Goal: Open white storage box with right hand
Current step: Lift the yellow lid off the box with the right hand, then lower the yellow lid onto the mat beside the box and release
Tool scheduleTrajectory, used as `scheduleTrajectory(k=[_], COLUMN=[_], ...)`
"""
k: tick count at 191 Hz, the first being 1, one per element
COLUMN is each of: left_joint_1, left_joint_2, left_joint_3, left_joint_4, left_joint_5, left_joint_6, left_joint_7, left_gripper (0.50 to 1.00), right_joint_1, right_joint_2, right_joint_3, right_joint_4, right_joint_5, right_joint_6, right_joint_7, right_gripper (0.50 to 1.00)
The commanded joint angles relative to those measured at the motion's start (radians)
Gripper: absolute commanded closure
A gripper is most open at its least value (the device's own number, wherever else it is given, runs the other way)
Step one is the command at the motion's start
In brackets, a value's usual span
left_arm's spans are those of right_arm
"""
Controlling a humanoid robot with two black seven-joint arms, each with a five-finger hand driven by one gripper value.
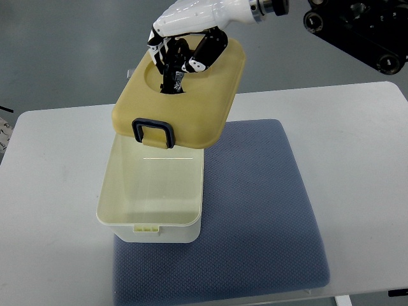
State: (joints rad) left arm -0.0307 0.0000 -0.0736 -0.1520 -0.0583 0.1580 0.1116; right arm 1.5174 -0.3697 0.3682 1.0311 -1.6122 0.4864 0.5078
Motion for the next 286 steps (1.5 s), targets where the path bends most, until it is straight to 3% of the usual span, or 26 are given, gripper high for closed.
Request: scheduleTrajectory(k=[1,72,128,213,286], left_joint_1=[0.0,0.0,0.0,0.0,0.0], left_joint_2=[0.0,0.0,0.0,0.0,0.0], left_joint_3=[0.0,0.0,0.0,0.0,0.0], left_joint_4=[0.0,0.0,0.0,-0.001,0.0], left_joint_5=[0.0,0.0,0.0,0.0,0.0], left_joint_6=[0.0,0.0,0.0,0.0,0.0], left_joint_7=[0.0,0.0,0.0,-0.001,0.0], left_gripper=[0.5,0.5,0.5,0.5,0.5], right_joint_1=[-0.04,-0.223,-0.376,-0.491,-0.496], right_joint_2=[-0.077,-0.253,-0.259,-0.199,-0.138], right_joint_3=[0.029,0.031,0.009,0.003,-0.028], right_joint_4=[-0.003,-0.017,-0.039,-0.04,-0.032], right_joint_5=[0.0,0.0,-0.003,-0.018,-0.022], right_joint_6=[-0.022,-0.166,-0.261,-0.275,-0.284], right_joint_7=[0.0,0.003,0.002,0.014,0.025], right_gripper=[1.0,1.0,1.0,1.0,1.0])
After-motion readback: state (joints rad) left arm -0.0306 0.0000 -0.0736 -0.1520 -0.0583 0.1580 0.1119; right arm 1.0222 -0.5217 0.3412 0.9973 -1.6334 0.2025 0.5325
